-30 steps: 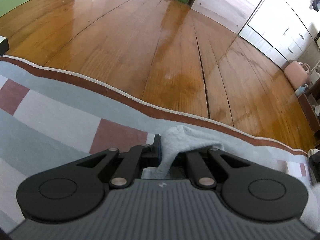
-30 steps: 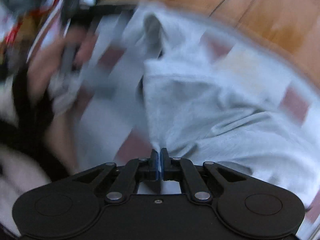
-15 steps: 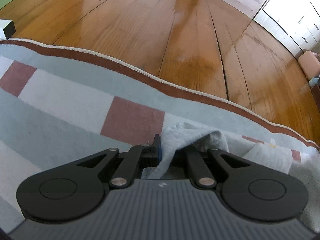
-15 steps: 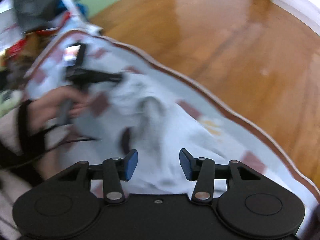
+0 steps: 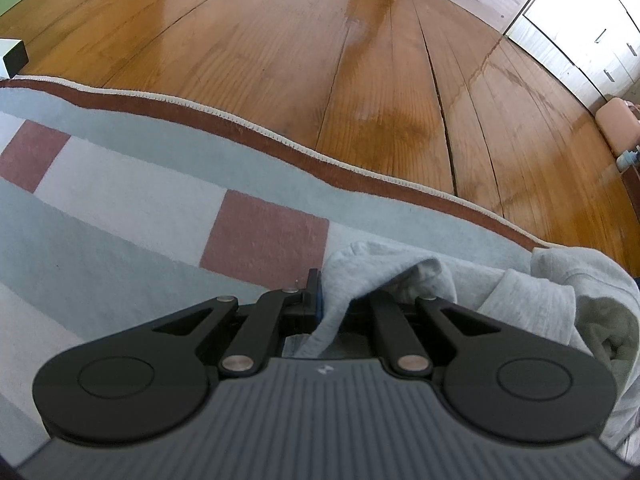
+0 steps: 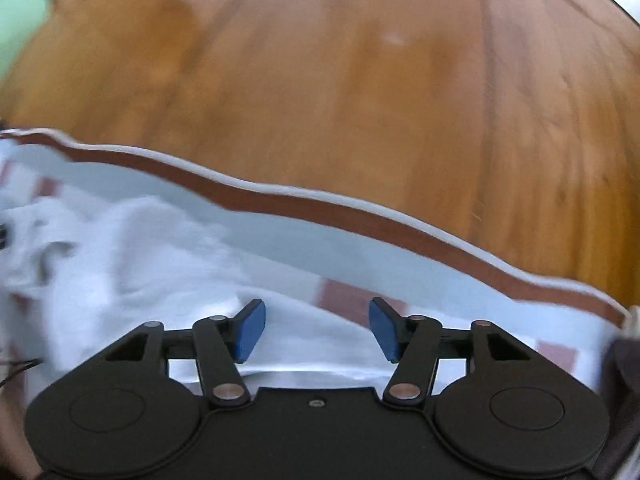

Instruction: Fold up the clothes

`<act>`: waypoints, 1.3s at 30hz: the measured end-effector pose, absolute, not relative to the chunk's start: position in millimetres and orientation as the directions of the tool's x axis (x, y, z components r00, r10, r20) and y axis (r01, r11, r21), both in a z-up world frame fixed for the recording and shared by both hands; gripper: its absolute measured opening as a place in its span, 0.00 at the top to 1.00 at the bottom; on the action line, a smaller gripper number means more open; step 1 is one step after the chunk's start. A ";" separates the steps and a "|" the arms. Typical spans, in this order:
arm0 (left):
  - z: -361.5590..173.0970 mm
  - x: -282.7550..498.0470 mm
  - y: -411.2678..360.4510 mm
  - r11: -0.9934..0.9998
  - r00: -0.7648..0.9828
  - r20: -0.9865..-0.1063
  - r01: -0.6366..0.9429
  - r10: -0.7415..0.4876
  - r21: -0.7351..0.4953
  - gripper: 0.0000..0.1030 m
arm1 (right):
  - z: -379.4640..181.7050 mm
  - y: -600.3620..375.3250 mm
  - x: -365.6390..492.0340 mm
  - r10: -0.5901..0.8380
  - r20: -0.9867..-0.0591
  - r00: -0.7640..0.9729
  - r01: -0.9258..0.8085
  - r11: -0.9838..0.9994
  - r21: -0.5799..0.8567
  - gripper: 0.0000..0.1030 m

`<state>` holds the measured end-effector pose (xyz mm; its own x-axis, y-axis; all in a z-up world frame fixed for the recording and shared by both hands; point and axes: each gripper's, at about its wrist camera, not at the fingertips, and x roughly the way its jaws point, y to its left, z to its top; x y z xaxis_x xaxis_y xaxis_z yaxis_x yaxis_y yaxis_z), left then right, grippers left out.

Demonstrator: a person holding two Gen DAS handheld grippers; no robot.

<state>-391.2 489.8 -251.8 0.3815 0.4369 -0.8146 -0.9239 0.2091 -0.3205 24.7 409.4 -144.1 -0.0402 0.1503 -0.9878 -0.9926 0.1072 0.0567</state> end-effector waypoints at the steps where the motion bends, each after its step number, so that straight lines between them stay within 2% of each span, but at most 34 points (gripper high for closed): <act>1: -251.7 -391.7 489.5 0.208 0.382 -0.815 -0.924 0.435 -0.322 0.97 | -154.8 411.1 21.2 0.130 -0.991 -0.026 -0.992 0.123 0.042 0.37; 2: -251.6 -392.3 489.3 0.207 0.382 -0.816 -0.924 0.434 -0.323 0.97 | -164.8 410.2 20.9 0.109 -0.994 -0.024 -0.989 0.143 0.040 0.37; 4: -252.2 -392.7 490.4 0.201 0.386 -0.818 -0.922 0.427 -0.330 0.96 | -182.3 395.9 24.4 0.082 -0.990 -0.115 -0.965 0.225 0.131 0.38; 6: -252.8 -393.6 491.1 0.192 0.392 -0.817 -0.920 0.422 -0.341 0.96 | -187.9 376.4 25.1 0.103 -0.967 -0.234 -0.919 0.301 0.254 0.45; 7: -253.2 -394.1 491.5 0.188 0.394 -0.817 -0.919 0.420 -0.347 0.96 | -186.1 366.9 22.7 0.119 -0.952 -0.281 -0.901 0.309 0.304 0.52; 9: -253.5 -393.1 491.4 0.188 0.395 -0.817 -0.919 0.420 -0.347 0.96 | -176.7 351.3 5.0 0.124 -0.934 -0.334 -0.906 0.229 0.355 0.54; 11: -253.9 -391.9 491.3 0.190 0.395 -0.817 -0.919 0.420 -0.346 0.96 | -167.5 335.7 -30.4 0.085 -0.927 -0.365 -0.926 0.066 0.371 0.56; 14: -254.4 -390.5 491.3 0.190 0.395 -0.817 -0.919 0.420 -0.346 0.96 | -155.0 312.5 -82.3 0.023 -0.918 -0.395 -0.907 -0.164 0.387 0.56; 16: -254.2 -390.3 491.3 0.186 0.395 -0.817 -0.919 0.419 -0.349 0.96 | -152.2 298.0 -110.9 -0.003 -0.917 -0.398 -0.889 -0.247 0.387 0.56; 18: -254.9 -391.5 491.4 0.181 0.399 -0.817 -0.917 0.417 -0.355 0.96 | -149.4 284.6 -138.2 -0.029 -0.917 -0.398 -0.862 -0.329 0.385 0.54; 20: -255.9 -392.9 491.5 0.174 0.404 -0.816 -0.915 0.413 -0.365 0.96 | -144.2 280.4 -151.0 -0.050 -0.920 -0.389 -0.838 -0.396 0.376 0.47; 22: -257.0 -394.8 492.2 0.166 0.411 -0.815 -0.912 0.409 -0.376 0.96 | -137.5 283.5 -152.3 -0.063 -0.924 -0.376 -0.828 -0.425 0.366 0.47; 28: -258.4 -393.8 493.0 0.165 0.411 -0.815 -0.912 0.408 -0.376 0.96 | -124.5 318.0 -114.3 -0.010 -0.864 -0.503 -0.824 -0.295 0.483 0.47; 36: -259.3 -395.7 495.4 0.166 0.417 -0.815 -0.909 0.401 -0.383 0.96 | -116.3 348.6 -57.7 0.093 -0.883 -0.460 -0.879 -0.189 0.438 0.47; 39: -259.1 -395.5 495.9 0.162 0.419 -0.818 -0.908 0.394 -0.387 0.96 | -132.1 356.8 -28.2 0.078 -0.925 -0.372 -0.921 -0.154 0.358 0.47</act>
